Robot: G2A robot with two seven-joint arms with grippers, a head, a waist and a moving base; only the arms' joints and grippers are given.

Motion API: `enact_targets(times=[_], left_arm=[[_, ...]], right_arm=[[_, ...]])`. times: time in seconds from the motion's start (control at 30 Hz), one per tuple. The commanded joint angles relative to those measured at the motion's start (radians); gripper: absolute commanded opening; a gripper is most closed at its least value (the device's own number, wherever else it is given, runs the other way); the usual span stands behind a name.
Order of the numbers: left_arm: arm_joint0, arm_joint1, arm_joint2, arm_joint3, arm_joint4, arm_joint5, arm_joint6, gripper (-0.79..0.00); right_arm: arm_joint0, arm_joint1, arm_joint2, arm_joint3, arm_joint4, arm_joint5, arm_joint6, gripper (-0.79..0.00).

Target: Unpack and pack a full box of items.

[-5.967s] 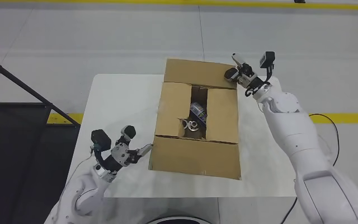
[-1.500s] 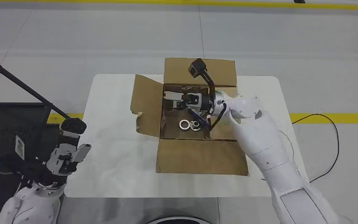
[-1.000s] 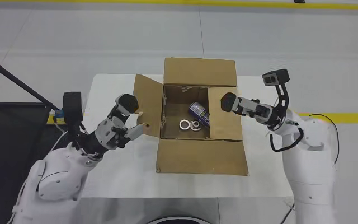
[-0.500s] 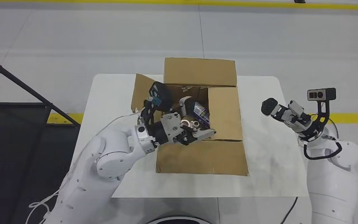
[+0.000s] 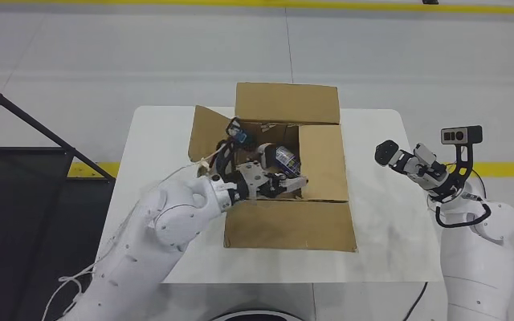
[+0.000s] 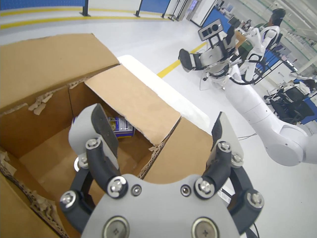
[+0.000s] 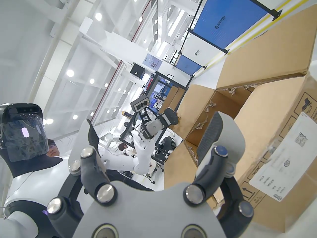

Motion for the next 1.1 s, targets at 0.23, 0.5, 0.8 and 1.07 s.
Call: enact_targets(times=[0.23, 0.5, 0.8, 1.07], left_arm=[[-0.192, -0.047, 0.131, 0.227, -0.153, 0.127, -0.128, 0.0], [-0.271, -0.084, 0.197, 0.403, -0.292, 0.106, -0.134, 0.0], [-0.321, -0.119, 0.262, 0.495, -0.345, 0.074, -0.114, 0.0], [-0.343, -0.142, 0.289, 0.534, -0.378, 0.055, -0.103, 0.0]], right_arm=[[0.0, 0.0, 0.0, 0.0, 0.0, 0.0, 0.0, 0.0], [0.0, 0.0, 0.0, 0.0, 0.0, 0.0, 0.0, 0.0], [0.0, 0.0, 0.0, 0.0, 0.0, 0.0, 0.0, 0.0], [0.0, 0.0, 0.0, 0.0, 0.0, 0.0, 0.0, 0.0]])
